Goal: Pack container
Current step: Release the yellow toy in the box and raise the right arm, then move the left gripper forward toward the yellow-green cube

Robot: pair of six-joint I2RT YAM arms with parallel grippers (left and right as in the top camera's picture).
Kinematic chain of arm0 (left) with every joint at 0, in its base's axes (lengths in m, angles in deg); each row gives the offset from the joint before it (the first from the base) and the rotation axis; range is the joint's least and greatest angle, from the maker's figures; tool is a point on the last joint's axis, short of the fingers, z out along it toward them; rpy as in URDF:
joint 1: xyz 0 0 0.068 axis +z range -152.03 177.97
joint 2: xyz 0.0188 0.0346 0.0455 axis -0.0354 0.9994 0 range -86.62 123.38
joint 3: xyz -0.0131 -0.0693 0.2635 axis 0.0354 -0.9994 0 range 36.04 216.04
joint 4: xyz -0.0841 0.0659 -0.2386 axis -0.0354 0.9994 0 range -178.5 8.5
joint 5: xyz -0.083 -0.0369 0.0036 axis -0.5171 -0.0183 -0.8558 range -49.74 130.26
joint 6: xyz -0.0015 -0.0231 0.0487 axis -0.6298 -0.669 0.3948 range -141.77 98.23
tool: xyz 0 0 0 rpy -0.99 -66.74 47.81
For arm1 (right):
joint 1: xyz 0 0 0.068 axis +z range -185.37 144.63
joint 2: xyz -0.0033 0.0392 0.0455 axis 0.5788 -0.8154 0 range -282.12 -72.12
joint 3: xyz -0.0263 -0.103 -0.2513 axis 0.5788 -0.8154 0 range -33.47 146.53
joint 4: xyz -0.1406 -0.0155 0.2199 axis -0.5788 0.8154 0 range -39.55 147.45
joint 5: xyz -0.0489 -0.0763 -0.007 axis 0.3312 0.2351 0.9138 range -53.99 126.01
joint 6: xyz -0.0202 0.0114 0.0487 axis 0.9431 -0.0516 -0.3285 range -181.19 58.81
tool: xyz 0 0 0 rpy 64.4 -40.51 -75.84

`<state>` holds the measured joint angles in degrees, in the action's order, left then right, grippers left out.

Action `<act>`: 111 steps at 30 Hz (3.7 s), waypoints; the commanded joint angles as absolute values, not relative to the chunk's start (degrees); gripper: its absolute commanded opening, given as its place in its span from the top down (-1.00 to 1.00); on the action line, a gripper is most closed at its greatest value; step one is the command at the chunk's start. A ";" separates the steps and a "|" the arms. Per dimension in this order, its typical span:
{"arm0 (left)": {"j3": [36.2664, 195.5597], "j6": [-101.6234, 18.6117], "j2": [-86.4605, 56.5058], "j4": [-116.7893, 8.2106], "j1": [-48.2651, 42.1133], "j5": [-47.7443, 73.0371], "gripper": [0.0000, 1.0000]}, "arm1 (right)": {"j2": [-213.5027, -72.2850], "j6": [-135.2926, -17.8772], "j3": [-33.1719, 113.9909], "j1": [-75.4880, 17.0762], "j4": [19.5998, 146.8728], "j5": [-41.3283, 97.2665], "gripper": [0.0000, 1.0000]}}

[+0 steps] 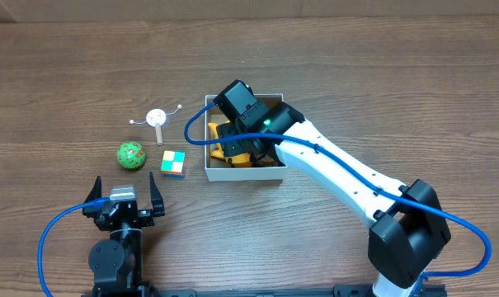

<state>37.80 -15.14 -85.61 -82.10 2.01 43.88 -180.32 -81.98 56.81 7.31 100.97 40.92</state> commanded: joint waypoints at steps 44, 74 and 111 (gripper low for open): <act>37.40 -14.04 -85.94 -82.30 1.68 43.27 -1.00 | -176.91 -83.54 72.35 -34.42 130.28 46.27 -1.00; 67.52 -18.92 -71.29 -62.47 1.68 25.85 -1.00 | -176.91 -83.54 72.35 -34.42 130.28 46.27 -1.00; 114.67 -19.64 -8.96 -24.55 -0.94 21.63 -0.96 | -176.91 -83.54 72.35 -34.42 130.31 46.27 -1.00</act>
